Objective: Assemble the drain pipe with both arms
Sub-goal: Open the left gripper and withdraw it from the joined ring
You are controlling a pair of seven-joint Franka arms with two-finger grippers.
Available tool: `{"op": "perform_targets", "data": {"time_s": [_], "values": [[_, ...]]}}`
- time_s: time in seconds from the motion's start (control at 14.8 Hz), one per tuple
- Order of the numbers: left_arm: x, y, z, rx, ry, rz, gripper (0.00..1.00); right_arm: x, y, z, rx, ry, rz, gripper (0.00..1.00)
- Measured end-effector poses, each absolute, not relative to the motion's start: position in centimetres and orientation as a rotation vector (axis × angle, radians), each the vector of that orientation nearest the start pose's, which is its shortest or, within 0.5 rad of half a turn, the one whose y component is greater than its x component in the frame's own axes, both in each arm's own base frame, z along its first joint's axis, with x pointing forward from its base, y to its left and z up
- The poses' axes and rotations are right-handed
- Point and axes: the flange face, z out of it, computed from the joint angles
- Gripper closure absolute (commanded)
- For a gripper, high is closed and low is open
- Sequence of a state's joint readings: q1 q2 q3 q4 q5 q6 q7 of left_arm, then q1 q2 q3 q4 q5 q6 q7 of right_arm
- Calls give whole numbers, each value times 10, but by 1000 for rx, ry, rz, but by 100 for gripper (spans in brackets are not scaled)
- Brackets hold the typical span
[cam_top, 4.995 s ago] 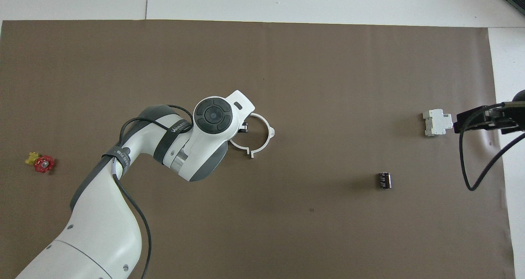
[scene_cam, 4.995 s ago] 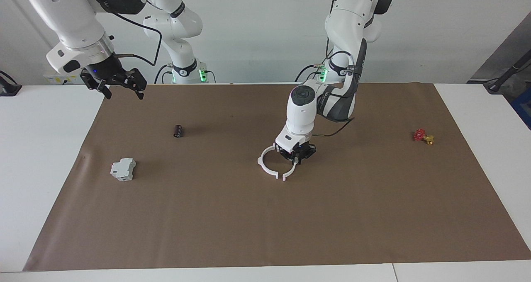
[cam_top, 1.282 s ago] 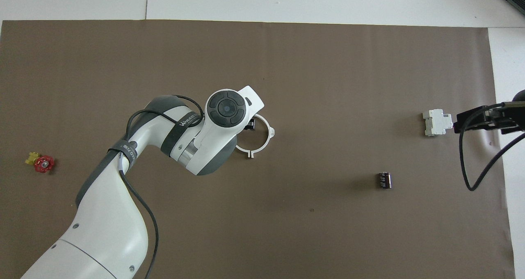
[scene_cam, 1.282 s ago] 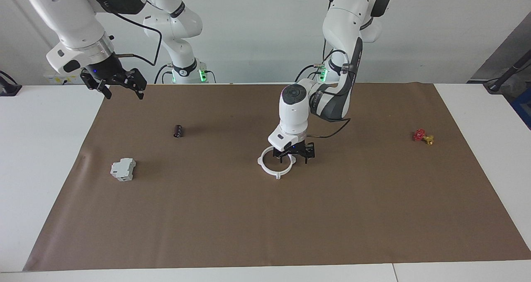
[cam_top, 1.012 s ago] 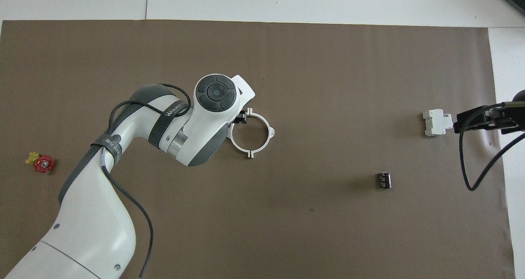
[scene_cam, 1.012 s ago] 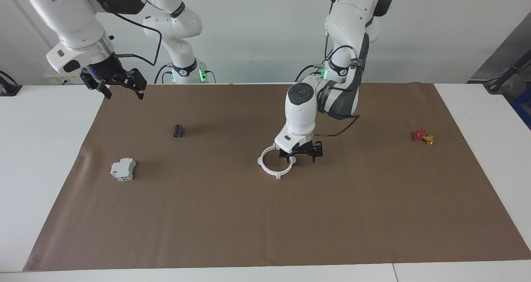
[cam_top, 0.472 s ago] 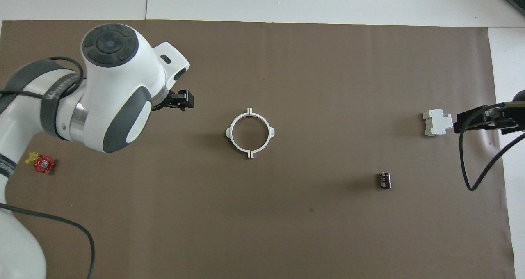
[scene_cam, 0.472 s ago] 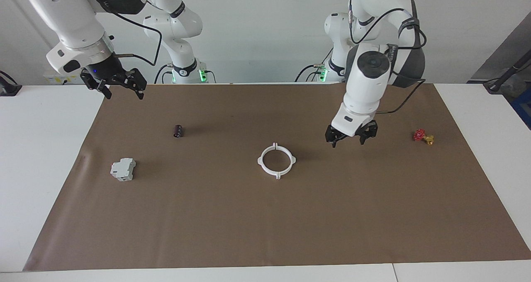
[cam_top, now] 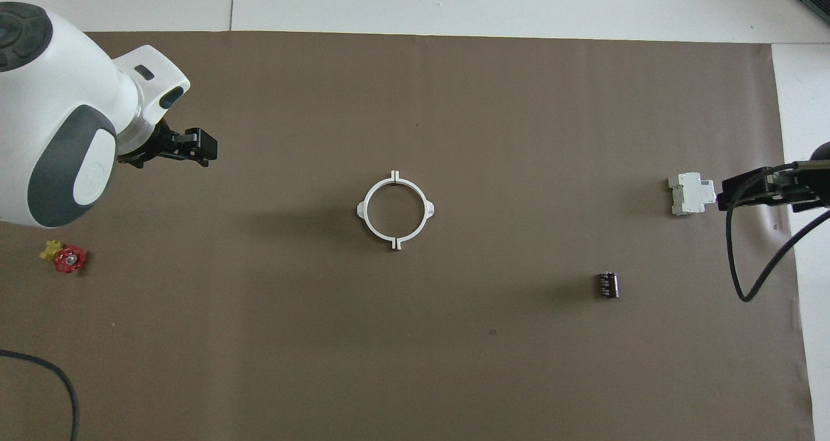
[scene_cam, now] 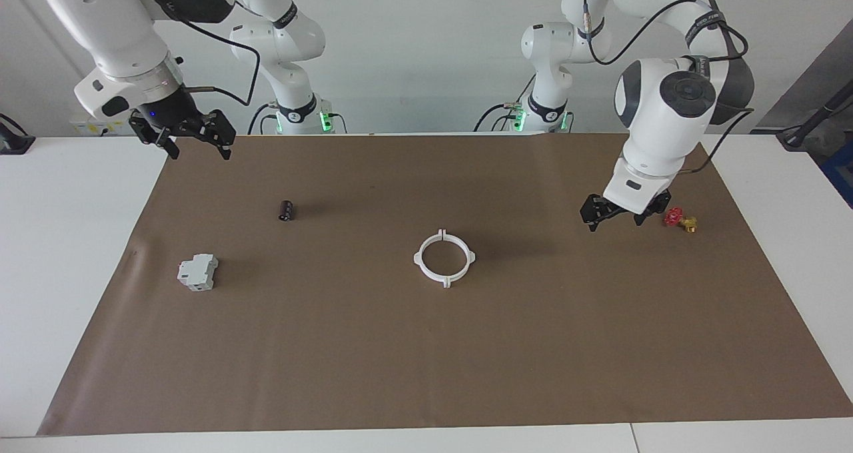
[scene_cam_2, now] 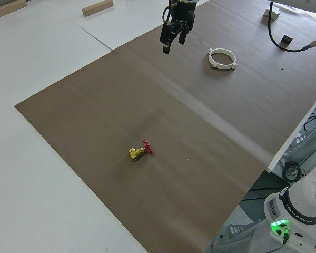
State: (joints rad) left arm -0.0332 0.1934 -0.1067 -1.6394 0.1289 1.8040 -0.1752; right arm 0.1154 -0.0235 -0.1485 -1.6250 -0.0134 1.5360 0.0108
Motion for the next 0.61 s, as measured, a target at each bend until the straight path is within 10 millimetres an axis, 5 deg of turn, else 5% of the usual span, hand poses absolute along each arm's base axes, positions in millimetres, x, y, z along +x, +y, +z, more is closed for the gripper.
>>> {"op": "perform_targets", "data": {"time_s": [0.27, 0.61], "values": [[611, -6, 517, -3030, -18, 61, 0, 542, -20, 609, -3148, 69, 104, 0], [603, 34, 529, -3029, -28, 84, 0, 542, -20, 609, -3148, 69, 104, 0]]}}
